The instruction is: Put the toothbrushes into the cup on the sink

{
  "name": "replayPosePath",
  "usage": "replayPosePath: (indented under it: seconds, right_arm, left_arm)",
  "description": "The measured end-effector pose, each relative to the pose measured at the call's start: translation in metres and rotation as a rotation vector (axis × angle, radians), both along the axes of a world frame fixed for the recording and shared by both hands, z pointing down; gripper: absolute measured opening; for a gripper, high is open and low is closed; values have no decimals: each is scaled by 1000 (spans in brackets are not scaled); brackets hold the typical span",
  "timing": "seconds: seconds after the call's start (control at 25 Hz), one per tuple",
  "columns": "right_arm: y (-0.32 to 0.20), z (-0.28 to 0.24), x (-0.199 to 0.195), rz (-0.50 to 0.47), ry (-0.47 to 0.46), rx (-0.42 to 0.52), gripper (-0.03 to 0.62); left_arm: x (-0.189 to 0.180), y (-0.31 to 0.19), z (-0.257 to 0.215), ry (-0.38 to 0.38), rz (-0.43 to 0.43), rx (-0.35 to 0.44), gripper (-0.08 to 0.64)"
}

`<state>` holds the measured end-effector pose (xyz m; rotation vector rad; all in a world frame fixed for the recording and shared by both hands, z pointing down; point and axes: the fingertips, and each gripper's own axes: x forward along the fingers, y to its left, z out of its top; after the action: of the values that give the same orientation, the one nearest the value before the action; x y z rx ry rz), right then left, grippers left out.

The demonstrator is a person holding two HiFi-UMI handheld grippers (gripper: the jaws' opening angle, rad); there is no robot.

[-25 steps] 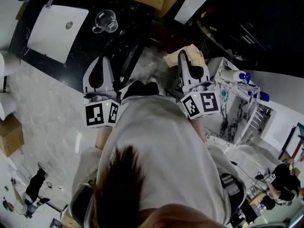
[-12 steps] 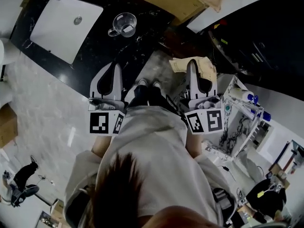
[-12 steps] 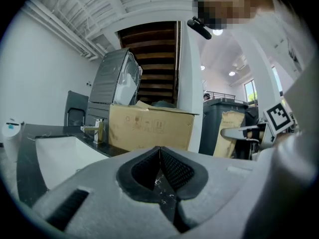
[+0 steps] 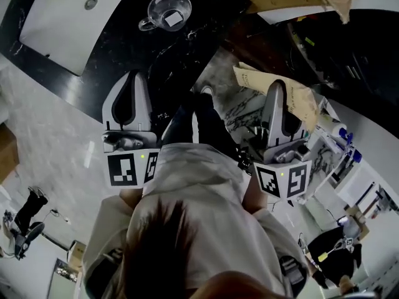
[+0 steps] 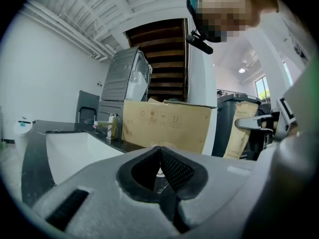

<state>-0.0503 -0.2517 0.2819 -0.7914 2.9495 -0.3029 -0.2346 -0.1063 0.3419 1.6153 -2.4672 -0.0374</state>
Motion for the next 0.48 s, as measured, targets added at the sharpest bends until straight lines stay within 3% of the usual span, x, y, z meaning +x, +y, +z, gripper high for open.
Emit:
replayPosePath:
  seconds: [0.48]
  right_arm:
    - [-18,-45,11,82,-55,113,51]
  left_arm:
    - [-12,11,4,22,-26,11,15]
